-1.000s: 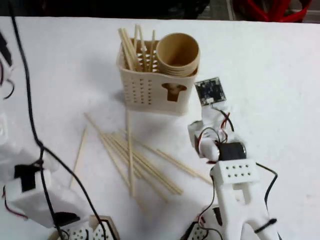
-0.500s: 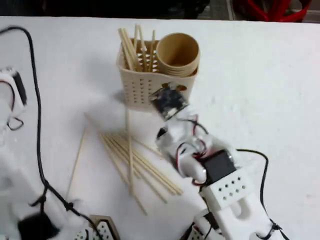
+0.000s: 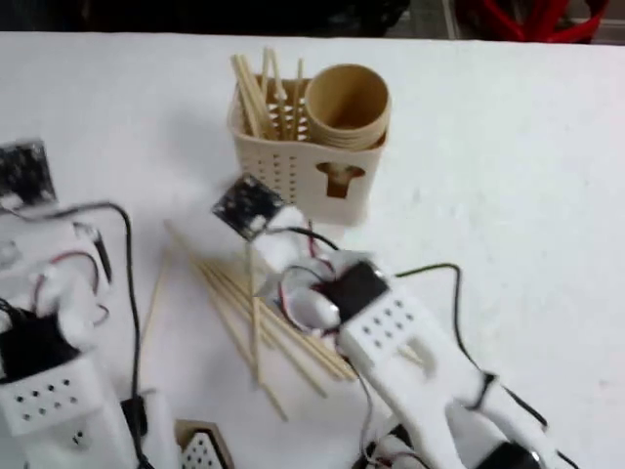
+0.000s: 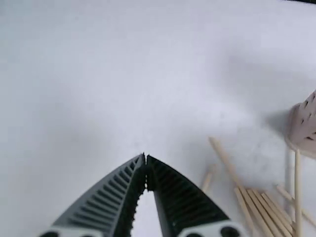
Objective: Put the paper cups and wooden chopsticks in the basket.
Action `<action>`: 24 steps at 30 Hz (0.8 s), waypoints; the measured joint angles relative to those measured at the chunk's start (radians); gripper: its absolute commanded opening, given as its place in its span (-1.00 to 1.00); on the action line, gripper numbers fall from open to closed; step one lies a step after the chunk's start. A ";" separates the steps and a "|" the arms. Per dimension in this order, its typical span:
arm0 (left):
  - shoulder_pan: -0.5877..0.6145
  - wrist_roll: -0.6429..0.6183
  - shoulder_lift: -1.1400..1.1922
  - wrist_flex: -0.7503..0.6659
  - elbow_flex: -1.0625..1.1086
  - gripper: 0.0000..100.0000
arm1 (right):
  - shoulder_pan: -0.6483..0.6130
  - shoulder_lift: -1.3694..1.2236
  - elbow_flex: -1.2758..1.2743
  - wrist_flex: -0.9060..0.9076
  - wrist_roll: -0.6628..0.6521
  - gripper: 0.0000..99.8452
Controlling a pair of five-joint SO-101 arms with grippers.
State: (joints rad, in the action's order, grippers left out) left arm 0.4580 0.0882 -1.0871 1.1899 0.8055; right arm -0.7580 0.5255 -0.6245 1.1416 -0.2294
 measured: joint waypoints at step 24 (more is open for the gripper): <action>0.110 0.178 -0.509 -0.207 0.698 -0.95 | -0.094 -0.778 0.393 -0.002 -0.002 -0.75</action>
State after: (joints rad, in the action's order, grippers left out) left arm 0.5685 0.2662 -1.5965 0.9828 1.5037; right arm -0.8516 -0.2524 -0.2317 1.1400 -0.2309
